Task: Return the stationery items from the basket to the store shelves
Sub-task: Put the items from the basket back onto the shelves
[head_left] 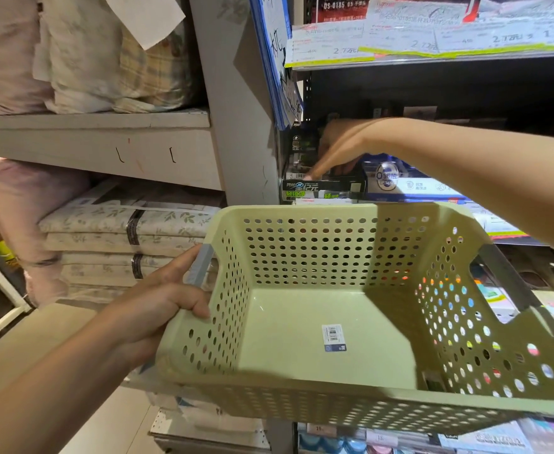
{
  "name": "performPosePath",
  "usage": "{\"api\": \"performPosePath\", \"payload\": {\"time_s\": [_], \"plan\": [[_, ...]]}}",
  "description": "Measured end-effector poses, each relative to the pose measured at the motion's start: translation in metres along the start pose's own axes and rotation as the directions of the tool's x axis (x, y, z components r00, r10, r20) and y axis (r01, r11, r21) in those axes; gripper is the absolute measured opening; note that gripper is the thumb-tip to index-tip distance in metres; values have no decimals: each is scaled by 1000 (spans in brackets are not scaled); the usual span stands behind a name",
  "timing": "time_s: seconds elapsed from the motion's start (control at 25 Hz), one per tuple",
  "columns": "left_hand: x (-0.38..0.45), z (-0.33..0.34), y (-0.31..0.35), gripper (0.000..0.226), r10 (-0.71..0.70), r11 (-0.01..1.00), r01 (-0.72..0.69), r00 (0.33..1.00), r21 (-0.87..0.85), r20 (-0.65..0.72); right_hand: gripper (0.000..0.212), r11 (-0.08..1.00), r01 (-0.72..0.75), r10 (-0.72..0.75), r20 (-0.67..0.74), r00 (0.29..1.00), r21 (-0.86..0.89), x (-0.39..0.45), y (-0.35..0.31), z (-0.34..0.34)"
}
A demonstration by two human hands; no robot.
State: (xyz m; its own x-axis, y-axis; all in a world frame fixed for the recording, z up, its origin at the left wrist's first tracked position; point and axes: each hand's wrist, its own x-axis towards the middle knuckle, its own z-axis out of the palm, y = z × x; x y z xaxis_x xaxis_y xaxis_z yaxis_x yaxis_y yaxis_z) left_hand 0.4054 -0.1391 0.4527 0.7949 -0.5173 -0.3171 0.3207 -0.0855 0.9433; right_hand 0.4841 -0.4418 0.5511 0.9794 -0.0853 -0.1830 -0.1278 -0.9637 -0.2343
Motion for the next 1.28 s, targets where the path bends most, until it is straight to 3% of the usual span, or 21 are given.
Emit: {"api": "performPosePath", "payload": {"time_s": [0.12, 0.24, 0.4, 0.6, 0.76, 0.88, 1.0, 1.12, 1.28], "plan": [[0, 1, 0, 94, 4, 1000, -4, 1000, 14, -1, 42, 999, 44, -46, -136, 990, -14, 3, -5, 0], [-1, 2, 0, 95, 5, 1000, -5, 1000, 18, -9, 41, 995, 59, -71, -162, 984, -79, 3, -8, 0], [-3, 3, 1, 90, 6, 1000, -6, 1000, 19, -5, 27, 996, 86, -79, -178, 981, 31, 1, -9, 5], [-5, 4, 2, 85, 16, 999, -16, 1000, 34, -6, 29, 996, 87, -87, -276, 957, -13, 7, -10, 12], [-5, 5, 1, 80, 13, 999, -13, 1000, 37, -7, 30, 994, 105, -104, -265, 959, -9, 4, -8, 11], [-5, 5, 1, 79, 17, 999, -17, 1000, 49, -14, 27, 990, 142, -135, -385, 913, -10, -14, -4, 3], [-2, 3, 0, 91, 16, 997, -15, 1000, 70, -6, 15, 973, 228, -215, -468, 857, -28, -48, 2, 4], [1, 4, 0, 98, 15, 997, -14, 1000, 75, -13, 19, 962, 269, -235, -373, 898, 43, -82, 11, 14], [3, 7, 2, 99, 21, 996, -20, 1000, 86, -15, 16, 964, 217, -218, -11, 976, 151, -106, 20, 37]]}}
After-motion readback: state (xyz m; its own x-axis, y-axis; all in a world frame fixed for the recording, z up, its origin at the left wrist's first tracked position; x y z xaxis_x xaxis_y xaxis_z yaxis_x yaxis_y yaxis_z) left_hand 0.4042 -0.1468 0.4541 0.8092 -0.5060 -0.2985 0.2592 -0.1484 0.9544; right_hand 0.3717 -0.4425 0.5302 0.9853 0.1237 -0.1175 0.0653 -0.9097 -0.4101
